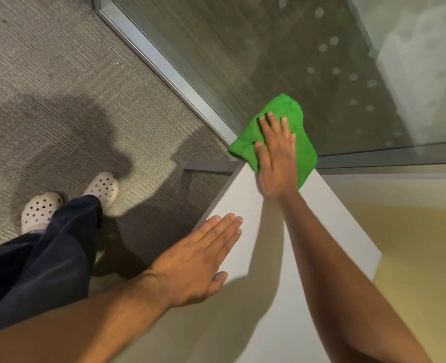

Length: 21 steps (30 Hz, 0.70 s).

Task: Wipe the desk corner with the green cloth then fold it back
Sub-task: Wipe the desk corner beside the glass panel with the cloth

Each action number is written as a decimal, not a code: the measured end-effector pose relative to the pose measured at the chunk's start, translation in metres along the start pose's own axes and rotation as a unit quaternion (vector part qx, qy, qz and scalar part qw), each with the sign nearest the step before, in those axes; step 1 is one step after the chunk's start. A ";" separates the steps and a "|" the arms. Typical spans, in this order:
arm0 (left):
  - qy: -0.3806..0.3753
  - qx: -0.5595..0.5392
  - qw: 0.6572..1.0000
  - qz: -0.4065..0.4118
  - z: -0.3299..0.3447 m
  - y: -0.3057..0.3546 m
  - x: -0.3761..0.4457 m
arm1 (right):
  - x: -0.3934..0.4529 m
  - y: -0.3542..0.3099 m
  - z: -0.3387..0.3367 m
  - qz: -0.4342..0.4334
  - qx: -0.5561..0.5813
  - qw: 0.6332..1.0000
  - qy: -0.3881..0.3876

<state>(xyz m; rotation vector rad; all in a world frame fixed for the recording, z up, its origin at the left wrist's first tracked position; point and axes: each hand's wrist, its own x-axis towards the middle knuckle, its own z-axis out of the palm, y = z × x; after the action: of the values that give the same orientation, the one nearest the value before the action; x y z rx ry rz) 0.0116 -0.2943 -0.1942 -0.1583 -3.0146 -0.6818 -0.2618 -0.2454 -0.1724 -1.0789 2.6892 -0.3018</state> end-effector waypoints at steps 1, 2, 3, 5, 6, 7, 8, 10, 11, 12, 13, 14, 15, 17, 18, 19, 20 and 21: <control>-0.002 0.001 1.000 0.002 0.000 -0.001 0.000 | 0.001 0.004 -0.001 0.022 0.004 1.000 0.009; -0.006 0.003 1.000 0.004 0.000 -0.002 -0.001 | -0.002 0.008 -0.001 0.050 0.011 0.998 0.021; -0.010 0.005 1.000 0.004 -0.001 -0.002 -0.002 | -0.010 0.013 -0.003 0.084 0.019 0.996 0.033; -0.016 0.008 1.000 0.005 -0.001 -0.002 -0.002 | -0.033 0.026 -0.008 0.157 0.030 0.986 0.051; -0.018 0.012 1.000 0.005 0.000 -0.002 -0.002 | -0.047 0.031 -0.009 0.187 0.032 0.980 0.052; -0.019 0.015 1.000 0.005 0.001 -0.002 -0.002 | -0.060 0.034 -0.009 0.212 0.032 0.976 0.047; -0.020 0.018 1.000 0.006 0.002 -0.001 -0.002 | -0.070 0.033 -0.007 0.231 0.029 0.972 0.040; -0.028 0.023 0.999 0.009 0.004 0.000 -0.001 | -0.084 0.025 0.000 0.247 0.022 0.968 0.028; -0.029 0.024 0.999 0.009 0.004 0.000 0.000 | -0.089 0.019 0.004 0.244 0.018 0.969 0.022; -0.024 0.022 0.999 0.008 0.003 -0.001 0.001 | -0.094 0.011 0.006 0.235 0.013 0.972 0.017; -0.015 0.018 1.000 0.006 0.001 -0.001 0.001 | -0.099 0.003 0.008 0.221 0.009 0.975 0.011; -0.005 0.014 1.000 0.001 -0.001 -0.002 0.001 | -0.104 -0.008 0.010 0.200 0.008 0.980 0.004; 0.005 0.008 1.000 -0.008 -0.003 -0.003 0.000 | -0.111 -0.019 0.012 0.175 0.010 0.984 -0.004; 0.022 -0.004 0.999 -0.043 -0.006 -0.004 -0.001 | -0.125 -0.043 0.021 0.127 0.010 0.992 -0.021; 0.028 -0.009 0.997 -0.065 -0.007 -0.005 -0.002 | -0.131 -0.053 0.026 0.111 0.007 0.993 -0.028; 0.029 -0.014 0.996 -0.081 -0.007 -0.004 -0.002 | -0.135 -0.060 0.029 0.103 0.003 0.994 -0.034; 0.029 -0.014 0.996 -0.089 -0.007 -0.003 -0.002 | -0.137 -0.062 0.031 0.098 -0.001 0.994 -0.038; 0.025 -0.009 0.996 -0.088 -0.006 -0.002 -0.002 | -0.135 -0.060 0.029 0.091 -0.006 0.995 -0.041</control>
<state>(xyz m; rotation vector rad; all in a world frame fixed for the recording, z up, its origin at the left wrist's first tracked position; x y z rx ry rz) 0.0137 -0.2989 -0.1898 0.1242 -2.9988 -0.7137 -0.1198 -0.1970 -0.1662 -0.8232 2.6935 -0.2056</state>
